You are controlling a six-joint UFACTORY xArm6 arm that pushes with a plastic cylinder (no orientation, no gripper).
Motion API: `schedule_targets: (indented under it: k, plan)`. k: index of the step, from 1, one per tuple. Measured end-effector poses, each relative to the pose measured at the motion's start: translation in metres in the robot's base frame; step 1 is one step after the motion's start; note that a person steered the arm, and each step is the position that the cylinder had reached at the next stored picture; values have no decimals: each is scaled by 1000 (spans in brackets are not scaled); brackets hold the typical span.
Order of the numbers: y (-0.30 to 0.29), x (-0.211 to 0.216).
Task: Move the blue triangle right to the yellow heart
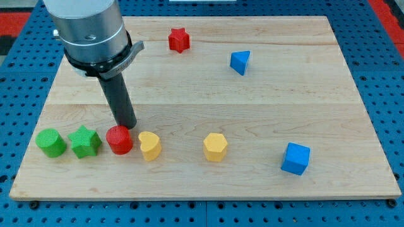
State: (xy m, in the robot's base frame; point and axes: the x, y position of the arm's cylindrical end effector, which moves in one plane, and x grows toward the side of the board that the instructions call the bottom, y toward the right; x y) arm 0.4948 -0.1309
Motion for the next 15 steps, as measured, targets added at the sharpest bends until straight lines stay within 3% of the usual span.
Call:
schedule_targets:
  k: [1, 2, 4, 6, 8, 10, 12, 15]
  plan:
    - [1, 15]
    - [16, -18]
    - [64, -123]
    - [156, -189]
    - [247, -179]
    - [188, -148]
    - [172, -188]
    - [148, -102]
